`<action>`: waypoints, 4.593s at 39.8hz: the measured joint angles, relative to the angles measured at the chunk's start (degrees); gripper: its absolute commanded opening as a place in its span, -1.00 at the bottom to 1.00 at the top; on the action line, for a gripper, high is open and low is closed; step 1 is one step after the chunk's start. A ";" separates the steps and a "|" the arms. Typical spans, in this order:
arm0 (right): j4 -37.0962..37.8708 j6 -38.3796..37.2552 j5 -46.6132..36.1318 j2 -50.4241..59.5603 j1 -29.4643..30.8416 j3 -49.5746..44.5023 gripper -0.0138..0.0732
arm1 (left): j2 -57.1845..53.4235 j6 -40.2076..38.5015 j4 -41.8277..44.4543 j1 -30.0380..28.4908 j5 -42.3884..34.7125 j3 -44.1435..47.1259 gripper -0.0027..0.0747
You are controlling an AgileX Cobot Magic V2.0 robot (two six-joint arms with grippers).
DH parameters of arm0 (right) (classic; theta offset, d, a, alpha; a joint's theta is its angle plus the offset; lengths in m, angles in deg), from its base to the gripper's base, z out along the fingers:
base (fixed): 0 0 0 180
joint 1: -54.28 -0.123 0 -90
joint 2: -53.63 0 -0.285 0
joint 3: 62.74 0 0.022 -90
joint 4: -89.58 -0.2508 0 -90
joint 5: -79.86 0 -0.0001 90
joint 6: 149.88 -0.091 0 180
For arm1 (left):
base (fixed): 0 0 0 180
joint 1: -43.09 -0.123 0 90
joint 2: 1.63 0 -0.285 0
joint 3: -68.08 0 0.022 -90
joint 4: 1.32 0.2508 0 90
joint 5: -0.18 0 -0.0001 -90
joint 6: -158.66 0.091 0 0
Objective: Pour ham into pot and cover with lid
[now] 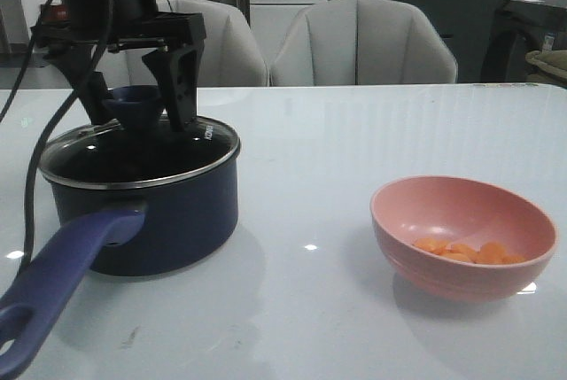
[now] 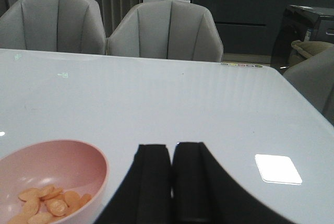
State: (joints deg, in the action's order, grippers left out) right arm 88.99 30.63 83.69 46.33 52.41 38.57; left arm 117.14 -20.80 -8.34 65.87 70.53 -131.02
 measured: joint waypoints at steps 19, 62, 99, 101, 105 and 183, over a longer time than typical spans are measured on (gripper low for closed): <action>0.00 0.00 0.00 0.00 0.00 0.00 -0.34 | -0.63 0.00 1.20 0.00 -0.34 1.30 0.67; 0.00 0.00 0.00 0.00 0.00 0.00 -0.34 | -0.75 0.25 -0.13 0.03 -0.26 0.98 -0.30; 0.00 0.00 0.00 0.00 0.00 0.00 -0.34 | -1.01 0.25 0.86 0.03 0.77 -2.66 -0.30; 0.00 0.00 0.00 0.00 0.00 0.00 -0.34 | -1.60 0.25 0.89 -0.20 0.77 -2.66 -0.31; 0.00 0.00 0.00 0.00 0.00 0.00 -0.34 | -2.87 0.25 0.89 -1.81 0.77 -2.66 -0.31; 0.00 0.00 0.00 0.00 0.00 0.00 -0.34 | -2.44 8.37 -3.99 -30.98 -14.35 23.84 0.80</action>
State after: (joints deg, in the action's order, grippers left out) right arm 88.99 30.63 83.69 46.33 52.41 38.57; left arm 114.70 -12.43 -12.32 34.89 56.18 -107.18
